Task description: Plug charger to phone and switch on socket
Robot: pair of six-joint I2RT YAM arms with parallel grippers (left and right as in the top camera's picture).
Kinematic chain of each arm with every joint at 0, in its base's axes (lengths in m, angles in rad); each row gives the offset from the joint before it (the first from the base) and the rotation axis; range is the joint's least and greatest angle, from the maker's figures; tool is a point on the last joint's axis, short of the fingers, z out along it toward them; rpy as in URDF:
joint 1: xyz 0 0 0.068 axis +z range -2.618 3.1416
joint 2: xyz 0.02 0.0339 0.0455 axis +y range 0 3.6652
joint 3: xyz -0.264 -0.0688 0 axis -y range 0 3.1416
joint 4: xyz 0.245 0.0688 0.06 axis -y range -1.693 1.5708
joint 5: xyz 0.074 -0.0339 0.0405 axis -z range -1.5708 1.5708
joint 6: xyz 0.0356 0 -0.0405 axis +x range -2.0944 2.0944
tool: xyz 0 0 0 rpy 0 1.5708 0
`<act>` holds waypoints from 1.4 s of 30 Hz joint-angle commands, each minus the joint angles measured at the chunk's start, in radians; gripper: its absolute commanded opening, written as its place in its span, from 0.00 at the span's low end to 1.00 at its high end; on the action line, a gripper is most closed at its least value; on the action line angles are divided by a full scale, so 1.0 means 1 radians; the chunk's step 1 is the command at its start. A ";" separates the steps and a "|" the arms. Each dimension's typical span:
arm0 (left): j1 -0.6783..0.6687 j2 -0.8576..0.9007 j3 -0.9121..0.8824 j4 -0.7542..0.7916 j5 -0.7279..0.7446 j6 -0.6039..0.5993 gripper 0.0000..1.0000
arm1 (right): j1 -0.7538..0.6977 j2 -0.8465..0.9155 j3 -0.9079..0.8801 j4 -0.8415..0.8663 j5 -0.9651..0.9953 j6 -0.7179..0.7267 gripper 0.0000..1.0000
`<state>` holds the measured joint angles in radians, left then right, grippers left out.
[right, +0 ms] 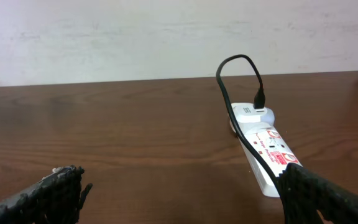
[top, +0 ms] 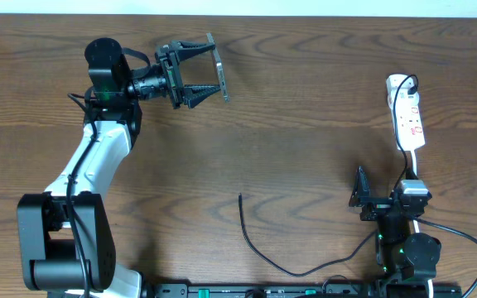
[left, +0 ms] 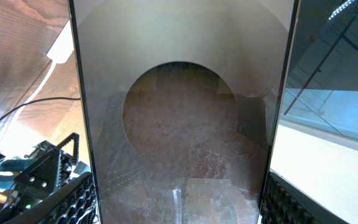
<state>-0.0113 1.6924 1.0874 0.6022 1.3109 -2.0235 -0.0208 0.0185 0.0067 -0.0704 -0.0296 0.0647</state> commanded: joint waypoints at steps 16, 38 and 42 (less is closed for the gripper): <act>0.001 -0.033 0.026 0.013 0.017 -0.064 0.07 | 0.009 -0.002 -0.001 -0.004 0.001 0.009 0.99; 0.002 -0.033 0.026 -0.117 -0.051 -0.064 0.07 | 0.009 -0.002 -0.001 -0.004 0.001 0.009 0.99; 0.002 -0.033 0.026 -0.123 -0.066 -0.064 0.07 | 0.009 -0.002 -0.001 -0.004 0.001 0.009 0.99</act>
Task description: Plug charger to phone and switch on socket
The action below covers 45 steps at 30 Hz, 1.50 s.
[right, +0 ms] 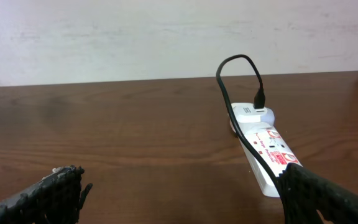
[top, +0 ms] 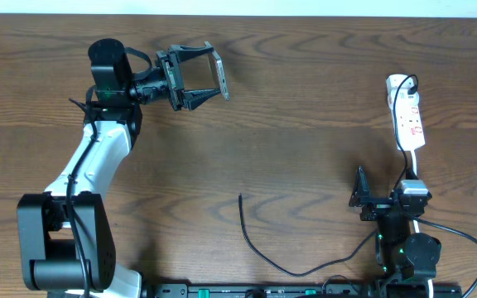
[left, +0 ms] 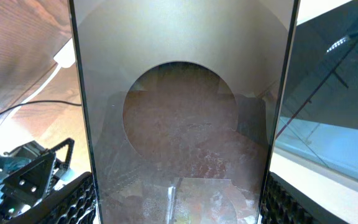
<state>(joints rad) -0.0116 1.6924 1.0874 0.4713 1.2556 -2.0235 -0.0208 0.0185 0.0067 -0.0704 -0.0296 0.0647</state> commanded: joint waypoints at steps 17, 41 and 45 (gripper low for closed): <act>0.002 -0.033 0.026 0.008 -0.010 -0.064 0.07 | 0.009 -0.002 -0.001 -0.004 0.001 0.009 0.99; 0.001 -0.033 0.024 -0.025 0.000 0.214 0.07 | 0.009 -0.002 -0.001 -0.002 0.002 0.009 0.99; 0.001 -0.033 0.023 -0.101 -0.015 0.331 0.07 | 0.009 -0.003 -0.001 -0.001 0.004 0.009 0.99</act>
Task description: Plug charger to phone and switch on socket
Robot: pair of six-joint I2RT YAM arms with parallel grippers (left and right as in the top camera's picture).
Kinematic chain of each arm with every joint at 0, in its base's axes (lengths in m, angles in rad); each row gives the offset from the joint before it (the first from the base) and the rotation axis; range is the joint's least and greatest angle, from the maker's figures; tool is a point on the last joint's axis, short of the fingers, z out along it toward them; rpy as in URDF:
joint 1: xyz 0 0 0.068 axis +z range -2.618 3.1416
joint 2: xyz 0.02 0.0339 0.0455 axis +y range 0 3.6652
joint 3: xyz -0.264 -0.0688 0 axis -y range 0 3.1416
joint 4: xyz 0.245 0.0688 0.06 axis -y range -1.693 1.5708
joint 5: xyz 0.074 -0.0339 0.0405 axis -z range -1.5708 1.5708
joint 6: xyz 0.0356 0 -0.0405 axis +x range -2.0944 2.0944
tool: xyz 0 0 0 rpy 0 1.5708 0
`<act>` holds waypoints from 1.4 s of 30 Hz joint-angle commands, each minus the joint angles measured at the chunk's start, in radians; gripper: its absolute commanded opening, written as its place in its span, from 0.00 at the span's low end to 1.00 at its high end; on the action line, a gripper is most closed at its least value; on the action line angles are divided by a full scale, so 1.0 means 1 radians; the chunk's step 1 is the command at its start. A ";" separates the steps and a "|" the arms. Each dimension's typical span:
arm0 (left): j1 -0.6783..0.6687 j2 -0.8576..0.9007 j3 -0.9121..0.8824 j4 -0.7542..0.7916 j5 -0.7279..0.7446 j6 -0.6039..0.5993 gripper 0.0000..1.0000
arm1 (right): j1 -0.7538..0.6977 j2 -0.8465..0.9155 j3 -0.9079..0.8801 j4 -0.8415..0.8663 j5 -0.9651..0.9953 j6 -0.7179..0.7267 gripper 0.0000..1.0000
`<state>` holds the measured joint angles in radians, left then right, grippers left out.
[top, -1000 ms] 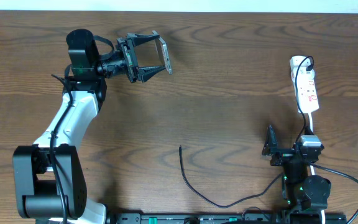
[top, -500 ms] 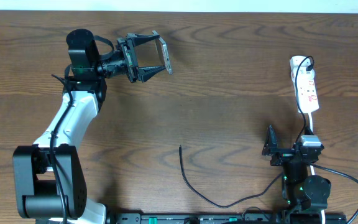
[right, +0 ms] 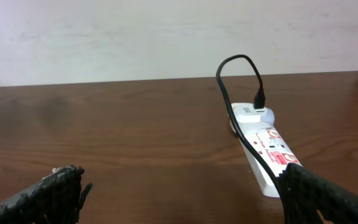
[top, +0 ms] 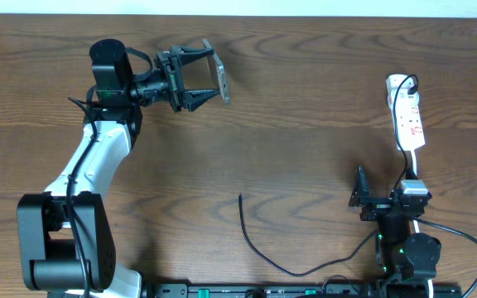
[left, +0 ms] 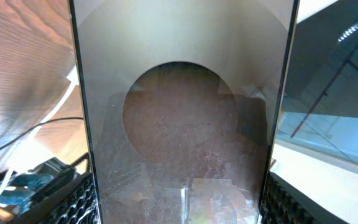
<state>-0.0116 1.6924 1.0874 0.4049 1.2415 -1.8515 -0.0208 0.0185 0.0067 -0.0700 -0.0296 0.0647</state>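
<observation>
My left gripper (top: 212,81) is shut on the phone (top: 219,79) and holds it off the table at the far left. In the left wrist view the phone's glassy face (left: 182,112) fills the frame between my two fingers (left: 73,199). The white power strip (top: 407,112) lies at the far right with a white charger (top: 397,83) plugged into its far end. The black cable (top: 263,252) runs across the near table to a free end (top: 240,197). My right gripper (right: 185,199) stands open and empty just short of the power strip (right: 267,149).
The brown wooden table (top: 305,124) spreads between the phone and the strip. A pale wall (right: 166,37) rises behind the far table edge. The cable loops past the right arm's base (top: 404,248) at the near edge.
My left gripper has turned slightly with the phone still in it; the background behind the phone has shifted. The right gripper, strip and cable have not moved.
My left gripper held the phone off the table at the far left at the oldest moment. Then it was a little nearer the far edge and turned, and now it is turned slightly more. The right gripper stayed open near the strip throughout.
</observation>
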 commanded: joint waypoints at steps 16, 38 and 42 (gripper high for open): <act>-0.001 -0.032 0.020 -0.180 -0.070 0.384 0.07 | 0.008 0.016 0.067 0.052 -0.147 0.247 0.99; -0.087 -0.032 0.018 -0.366 -0.350 0.529 0.07 | 0.035 1.154 0.741 0.017 -1.106 0.242 0.99; -0.121 -0.032 0.018 -0.401 -0.400 0.544 0.07 | 0.066 1.260 0.740 0.123 -1.125 0.242 0.99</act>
<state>-0.1127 1.6924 1.0870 0.0025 0.8959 -1.3499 0.0212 1.2301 0.7258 0.0177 -1.0393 0.3084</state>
